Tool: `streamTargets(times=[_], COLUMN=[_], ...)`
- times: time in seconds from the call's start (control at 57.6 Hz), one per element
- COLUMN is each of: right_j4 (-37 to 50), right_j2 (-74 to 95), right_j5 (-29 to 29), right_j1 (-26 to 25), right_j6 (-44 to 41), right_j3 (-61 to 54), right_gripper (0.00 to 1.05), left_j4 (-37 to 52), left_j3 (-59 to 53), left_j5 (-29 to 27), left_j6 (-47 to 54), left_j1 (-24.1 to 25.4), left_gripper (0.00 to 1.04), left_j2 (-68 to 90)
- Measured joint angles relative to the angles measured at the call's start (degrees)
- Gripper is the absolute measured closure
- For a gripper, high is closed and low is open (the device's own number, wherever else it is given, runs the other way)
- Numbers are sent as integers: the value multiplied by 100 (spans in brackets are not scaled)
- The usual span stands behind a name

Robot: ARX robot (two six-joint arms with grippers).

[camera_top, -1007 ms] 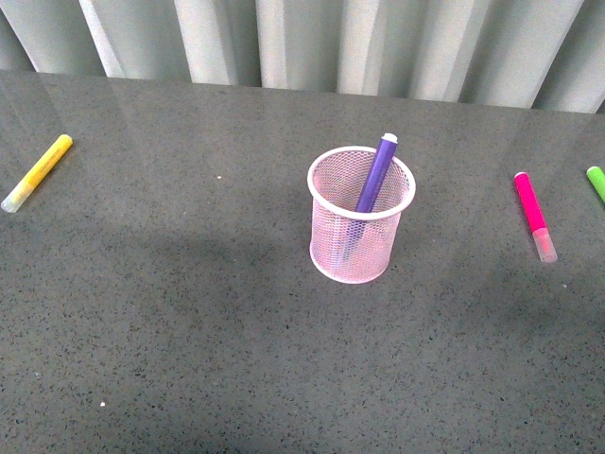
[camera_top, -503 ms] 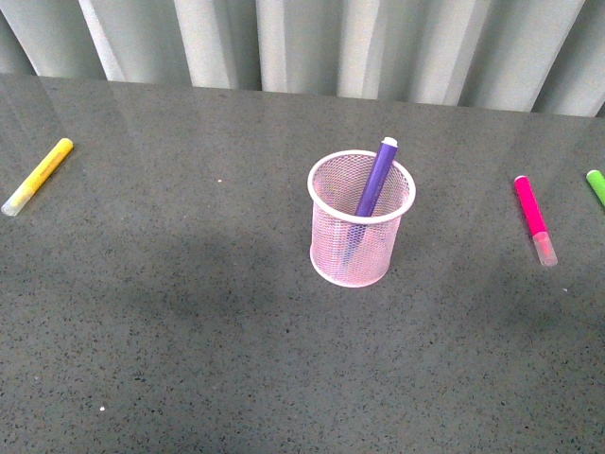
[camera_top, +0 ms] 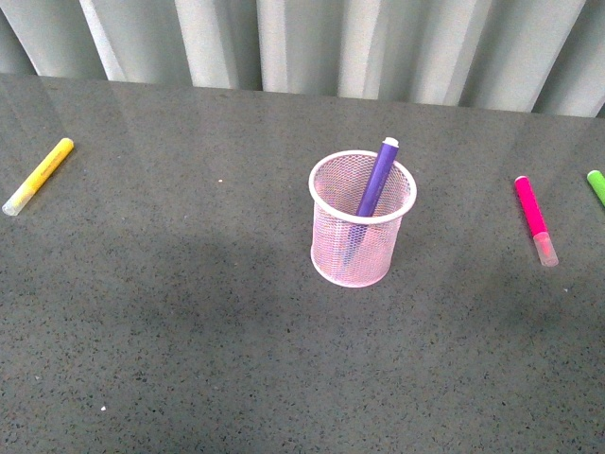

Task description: Insert purple and pink pens into pink cup

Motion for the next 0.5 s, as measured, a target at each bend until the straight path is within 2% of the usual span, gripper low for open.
streamTargets(times=[0.503], right_j4=[0], right_j2=[0], right_j5=[0], right_j1=[0], right_j6=[0], right_j3=[0], right_gripper=[7], left_j4=[-955], left_j3=[0], left_j5=[0], left_j6=[0], left_j1=[0], left_gripper=[101], left_j2=[-966])
